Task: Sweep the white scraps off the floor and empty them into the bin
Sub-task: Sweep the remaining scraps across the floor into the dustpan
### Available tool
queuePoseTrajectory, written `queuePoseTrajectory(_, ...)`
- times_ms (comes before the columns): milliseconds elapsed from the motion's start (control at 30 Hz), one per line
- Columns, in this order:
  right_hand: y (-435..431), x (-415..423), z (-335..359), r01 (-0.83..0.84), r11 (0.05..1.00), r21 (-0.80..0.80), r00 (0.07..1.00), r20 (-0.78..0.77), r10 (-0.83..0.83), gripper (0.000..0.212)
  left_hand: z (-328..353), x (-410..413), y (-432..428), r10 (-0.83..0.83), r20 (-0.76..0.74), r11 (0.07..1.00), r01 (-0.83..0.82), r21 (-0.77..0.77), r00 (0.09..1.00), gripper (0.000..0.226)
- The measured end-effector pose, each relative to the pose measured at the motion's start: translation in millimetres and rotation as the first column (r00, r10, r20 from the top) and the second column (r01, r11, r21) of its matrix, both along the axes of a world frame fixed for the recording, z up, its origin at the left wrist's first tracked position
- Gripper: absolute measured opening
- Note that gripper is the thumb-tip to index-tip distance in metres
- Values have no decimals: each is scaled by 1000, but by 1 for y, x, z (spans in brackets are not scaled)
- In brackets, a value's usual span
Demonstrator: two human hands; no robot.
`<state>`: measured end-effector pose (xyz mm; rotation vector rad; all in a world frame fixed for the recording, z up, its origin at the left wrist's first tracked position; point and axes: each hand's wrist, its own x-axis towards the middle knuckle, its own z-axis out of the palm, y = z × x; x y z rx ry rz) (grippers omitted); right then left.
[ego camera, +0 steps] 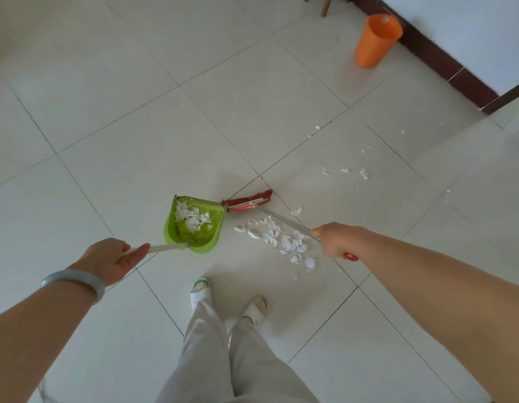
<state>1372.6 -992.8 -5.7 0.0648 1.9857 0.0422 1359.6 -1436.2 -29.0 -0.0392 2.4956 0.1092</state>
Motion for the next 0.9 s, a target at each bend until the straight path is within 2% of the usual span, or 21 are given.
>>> queuePoseTrajectory(167, 28, -5, 6, -224, 965, 138, 972, -43, 231, 70, 1, 4, -8, -13, 7, 1000, 14, -21, 1000, 55)
queuePoseTrajectory(433, 71, 6, 27, -276, 924, 263, 954, -41, 297, 68, -7, 0, 14, -117, 32, 993, 118, -12, 993, 55)
queuePoseTrajectory(600, 99, 30, 44, -163, 957, 240, 981, -59, 182, 63, -4, -12, 35, -203, 58, 979, 204, -11, 977, 55)
queuePoseTrajectory(767, 142, 60, 62, 108, 974, 200, 993, -72, -96, 67, -2, -23, 54, -280, 62, 960, 279, 27, 958, 55)
queuePoseTrajectory(900, 151, 70, 59, 246, 951, 189, 966, -123, -225, 64, -8, -26, 63, -297, 61, 954, 294, 51, 953, 55)
